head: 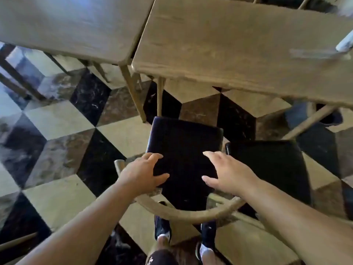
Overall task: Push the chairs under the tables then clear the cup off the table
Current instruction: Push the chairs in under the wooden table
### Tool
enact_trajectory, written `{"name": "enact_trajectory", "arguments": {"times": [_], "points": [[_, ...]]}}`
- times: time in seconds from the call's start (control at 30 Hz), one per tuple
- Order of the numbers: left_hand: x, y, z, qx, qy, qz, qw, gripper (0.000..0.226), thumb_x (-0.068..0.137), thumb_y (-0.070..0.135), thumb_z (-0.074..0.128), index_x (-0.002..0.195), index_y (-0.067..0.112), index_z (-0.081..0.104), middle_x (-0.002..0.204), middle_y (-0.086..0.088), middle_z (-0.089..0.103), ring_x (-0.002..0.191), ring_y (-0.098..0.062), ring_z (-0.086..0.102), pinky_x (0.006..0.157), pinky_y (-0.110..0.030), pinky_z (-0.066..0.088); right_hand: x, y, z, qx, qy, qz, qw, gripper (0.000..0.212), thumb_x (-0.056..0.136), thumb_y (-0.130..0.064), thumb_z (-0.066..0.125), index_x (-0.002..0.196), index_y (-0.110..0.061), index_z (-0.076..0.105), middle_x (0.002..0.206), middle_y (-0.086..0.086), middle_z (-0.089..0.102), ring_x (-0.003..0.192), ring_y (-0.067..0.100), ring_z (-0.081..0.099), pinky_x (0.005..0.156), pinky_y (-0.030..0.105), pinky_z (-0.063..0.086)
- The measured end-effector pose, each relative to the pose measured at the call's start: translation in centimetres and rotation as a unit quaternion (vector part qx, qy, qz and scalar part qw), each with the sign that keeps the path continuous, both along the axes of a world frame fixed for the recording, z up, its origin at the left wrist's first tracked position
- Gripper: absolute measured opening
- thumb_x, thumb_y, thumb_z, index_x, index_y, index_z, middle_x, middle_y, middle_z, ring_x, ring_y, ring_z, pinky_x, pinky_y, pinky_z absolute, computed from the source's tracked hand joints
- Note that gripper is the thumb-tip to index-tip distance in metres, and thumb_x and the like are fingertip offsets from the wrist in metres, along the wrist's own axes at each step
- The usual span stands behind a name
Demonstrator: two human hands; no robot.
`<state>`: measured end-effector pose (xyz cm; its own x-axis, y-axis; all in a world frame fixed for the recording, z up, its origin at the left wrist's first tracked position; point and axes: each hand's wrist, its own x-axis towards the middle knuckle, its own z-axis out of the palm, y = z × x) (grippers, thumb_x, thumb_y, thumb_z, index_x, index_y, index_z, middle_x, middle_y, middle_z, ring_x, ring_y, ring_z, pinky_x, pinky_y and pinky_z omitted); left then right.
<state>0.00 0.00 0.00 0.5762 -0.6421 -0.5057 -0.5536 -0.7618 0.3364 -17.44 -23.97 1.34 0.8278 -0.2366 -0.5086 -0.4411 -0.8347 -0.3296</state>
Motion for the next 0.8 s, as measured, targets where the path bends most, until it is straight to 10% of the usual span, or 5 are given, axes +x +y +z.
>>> {"name": "enact_trajectory", "arguments": {"times": [0.13, 0.27, 0.47, 0.7, 0.8], "points": [[-0.3, 3.1, -4.2, 0.078, 0.066, -0.016, 0.995, 0.078, 0.089, 0.074, 0.060, 0.155, 0.042, 0.033, 0.154, 0.015, 0.044, 0.118, -0.015, 0.061, 0.082, -0.031, 0.054, -1.5, 2.8, -3.7, 0.007, 0.105, 0.051, 0.993, 0.079, 0.096, -0.069, 0.053, 0.162, -0.036, 0.025, 0.158, -0.009, 0.042, 0.143, 0.018, 0.042, 0.103, 0.041, 0.052], [-0.4, 4.9, -6.6, 0.067, -0.011, -0.122, 0.990, 0.057, 0.099, 0.064, 0.044, 0.147, 0.035, 0.052, 0.143, 0.011, 0.059, 0.124, -0.015, 0.059, 0.103, -0.035, 0.042, -2.6, 4.9, -6.0, 0.032, 0.181, 0.067, 0.981, 0.068, 0.096, -0.073, 0.047, 0.152, -0.033, 0.044, 0.144, -0.006, 0.056, 0.134, 0.018, 0.048, 0.101, 0.042, 0.050], [1.2, 5.7, -7.8, 0.153, -0.003, -0.335, 0.930, 0.084, 0.075, 0.100, 0.032, 0.119, 0.036, 0.066, 0.115, 0.012, 0.068, 0.112, -0.017, 0.060, 0.103, -0.043, 0.039, -3.6, 7.9, -6.8, 0.100, 0.260, 0.020, 0.960, 0.081, 0.082, -0.093, 0.024, 0.127, -0.037, 0.064, 0.118, -0.006, 0.066, 0.112, 0.018, 0.059, 0.091, 0.043, 0.047], [2.1, 4.3, -5.7, 0.187, -0.014, -0.402, 0.896, 0.017, 0.086, 0.041, 0.064, 0.098, 0.030, 0.070, 0.093, 0.010, 0.066, 0.081, -0.019, 0.053, 0.090, -0.040, 0.035, -2.3, 7.9, -5.7, 0.062, 0.270, 0.108, 0.955, 0.072, 0.074, -0.095, 0.048, 0.110, -0.033, 0.058, 0.104, -0.008, 0.064, 0.099, 0.020, 0.060, 0.083, 0.046, 0.050], [2.3, 4.1, -5.8, 0.208, -0.010, -0.406, 0.890, 0.017, 0.086, 0.039, 0.060, 0.098, 0.031, 0.068, 0.091, 0.009, 0.063, 0.080, -0.020, 0.051, 0.094, -0.042, 0.037, -2.9, 7.9, -5.6, 0.043, 0.257, 0.157, 0.953, 0.032, 0.089, -0.056, 0.065, 0.108, -0.032, 0.056, 0.109, -0.004, 0.066, 0.102, 0.025, 0.063, 0.087, 0.047, 0.052]]}}
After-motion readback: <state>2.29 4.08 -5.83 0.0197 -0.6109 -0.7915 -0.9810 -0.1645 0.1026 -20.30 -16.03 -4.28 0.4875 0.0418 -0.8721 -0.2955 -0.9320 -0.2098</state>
